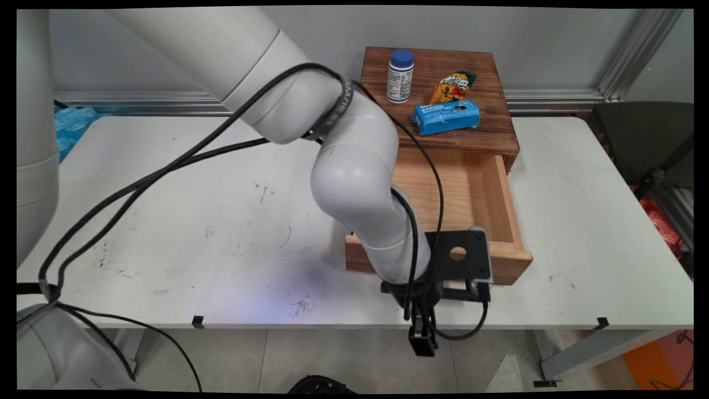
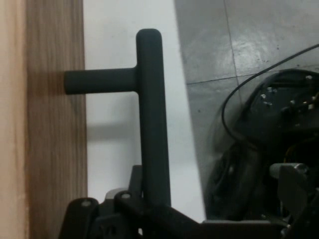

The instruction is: Open the drawer

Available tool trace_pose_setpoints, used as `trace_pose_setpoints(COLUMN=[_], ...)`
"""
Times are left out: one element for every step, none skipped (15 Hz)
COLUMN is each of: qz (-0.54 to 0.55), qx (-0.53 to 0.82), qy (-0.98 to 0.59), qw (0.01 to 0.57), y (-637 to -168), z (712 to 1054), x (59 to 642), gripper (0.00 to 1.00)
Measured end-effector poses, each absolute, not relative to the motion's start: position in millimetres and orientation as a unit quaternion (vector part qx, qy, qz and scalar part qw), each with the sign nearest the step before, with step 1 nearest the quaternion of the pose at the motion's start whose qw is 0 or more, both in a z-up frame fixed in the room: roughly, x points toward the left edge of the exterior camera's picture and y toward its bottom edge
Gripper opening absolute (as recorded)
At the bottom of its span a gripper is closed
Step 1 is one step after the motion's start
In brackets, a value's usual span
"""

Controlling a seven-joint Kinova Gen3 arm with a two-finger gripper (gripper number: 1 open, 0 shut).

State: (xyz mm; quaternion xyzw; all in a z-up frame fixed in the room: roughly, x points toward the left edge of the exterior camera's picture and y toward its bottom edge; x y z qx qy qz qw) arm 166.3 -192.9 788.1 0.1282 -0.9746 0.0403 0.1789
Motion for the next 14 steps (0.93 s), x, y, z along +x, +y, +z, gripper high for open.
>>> trace_pose_setpoints(qz=[0.039,0.037,0.035,0.033,0.031,0.028,0.026,0.024,0.021,0.019,0.017,0.015,0.012,0.011], qx=[0.127,0.126,0.125,0.123,0.122,0.121,0.119,0.118,0.116,0.115,0.114,0.112,0.111,0.11], qy=[-0.975,-0.975,-0.975,-0.975,-0.975,-0.975,-0.976,-0.976,-0.976,-0.976,-0.976,-0.976,-0.976,-0.976], qw=[0.179,0.18,0.18,0.181,0.182,0.182,0.183,0.183,0.184,0.184,0.185,0.185,0.185,0.186], y=[-190,-187,-183,-178,-175,-170,-166,-162,-158,-154,-151,-148,-144,-142], z=[788,789,790,791,791,792,793,794,795,796,796,797,798,799], x=[166,165,164,164,163,162,162,162,162,162,161,161,161,161], gripper=[1.0,1.0,1.0,1.0,1.0,1.0,1.0,1.0,1.0,1.0,1.0,1.0,1.0,1.0])
